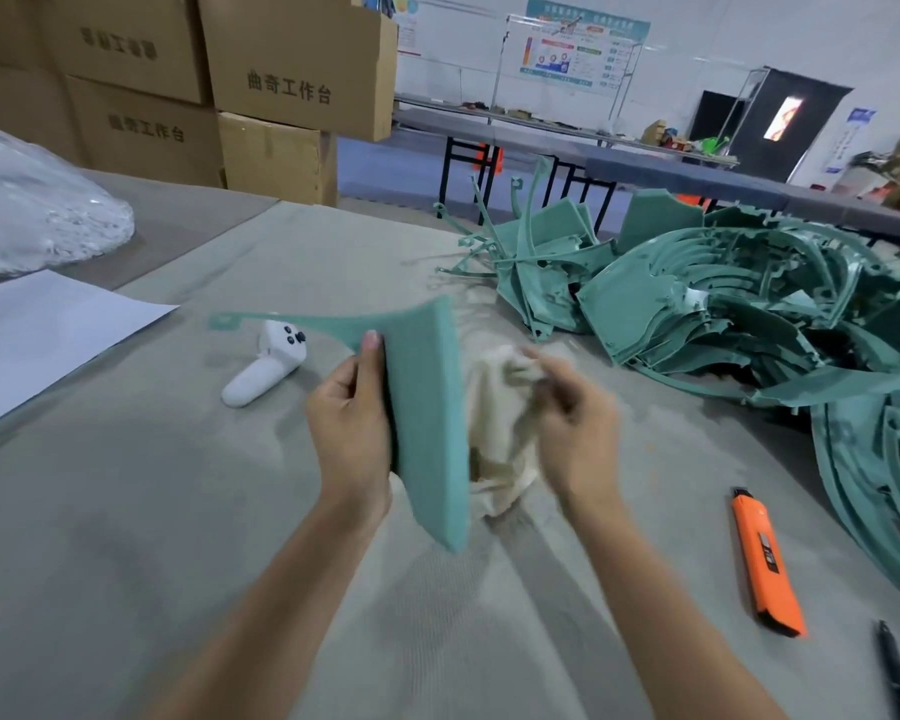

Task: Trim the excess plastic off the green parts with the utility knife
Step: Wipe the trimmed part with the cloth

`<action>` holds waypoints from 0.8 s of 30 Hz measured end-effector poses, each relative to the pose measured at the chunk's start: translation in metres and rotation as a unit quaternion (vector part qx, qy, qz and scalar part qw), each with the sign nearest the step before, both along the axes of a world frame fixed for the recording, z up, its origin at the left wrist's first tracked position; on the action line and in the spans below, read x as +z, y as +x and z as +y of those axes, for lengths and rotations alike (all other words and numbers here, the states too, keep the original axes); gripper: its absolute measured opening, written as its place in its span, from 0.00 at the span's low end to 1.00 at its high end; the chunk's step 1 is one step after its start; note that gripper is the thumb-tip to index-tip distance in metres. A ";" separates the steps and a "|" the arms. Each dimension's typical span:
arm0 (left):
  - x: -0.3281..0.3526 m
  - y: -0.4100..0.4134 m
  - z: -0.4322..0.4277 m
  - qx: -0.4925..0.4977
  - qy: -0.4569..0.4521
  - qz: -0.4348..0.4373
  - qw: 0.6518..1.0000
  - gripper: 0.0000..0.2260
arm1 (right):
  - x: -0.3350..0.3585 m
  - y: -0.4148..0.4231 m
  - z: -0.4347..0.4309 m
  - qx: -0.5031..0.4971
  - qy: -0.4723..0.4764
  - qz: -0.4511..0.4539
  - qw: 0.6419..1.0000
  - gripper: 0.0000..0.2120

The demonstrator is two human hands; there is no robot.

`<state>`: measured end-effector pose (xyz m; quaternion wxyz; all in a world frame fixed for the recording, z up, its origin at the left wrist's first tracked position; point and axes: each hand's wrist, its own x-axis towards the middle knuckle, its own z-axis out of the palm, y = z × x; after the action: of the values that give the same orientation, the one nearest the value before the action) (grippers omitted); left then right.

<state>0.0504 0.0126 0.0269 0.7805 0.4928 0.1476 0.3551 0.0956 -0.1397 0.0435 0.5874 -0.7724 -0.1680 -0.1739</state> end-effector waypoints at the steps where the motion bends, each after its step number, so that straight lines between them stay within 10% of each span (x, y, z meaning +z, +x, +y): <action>1: -0.001 0.001 0.002 0.046 0.025 0.012 0.999 0.22 | 0.001 0.010 -0.019 -0.065 0.051 0.016 0.996 0.26; 5: -0.010 0.007 0.013 0.144 0.076 0.068 0.984 0.20 | 0.007 0.030 -0.095 -0.243 0.182 -0.020 0.953 0.21; 16: -0.003 0.006 0.018 0.037 -0.031 0.154 0.987 0.08 | -0.064 -0.005 -0.112 -0.091 -0.292 -0.005 0.952 0.07; 24: 0.038 -0.008 0.013 -0.040 -0.162 0.116 0.979 0.05 | -0.073 0.004 -0.118 -0.134 -0.322 0.018 0.937 0.11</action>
<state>0.0426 0.0258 0.0652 0.8413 0.4029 0.2731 0.2353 0.1000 -0.2575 -0.0291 0.2808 -0.9386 -0.0994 -0.1741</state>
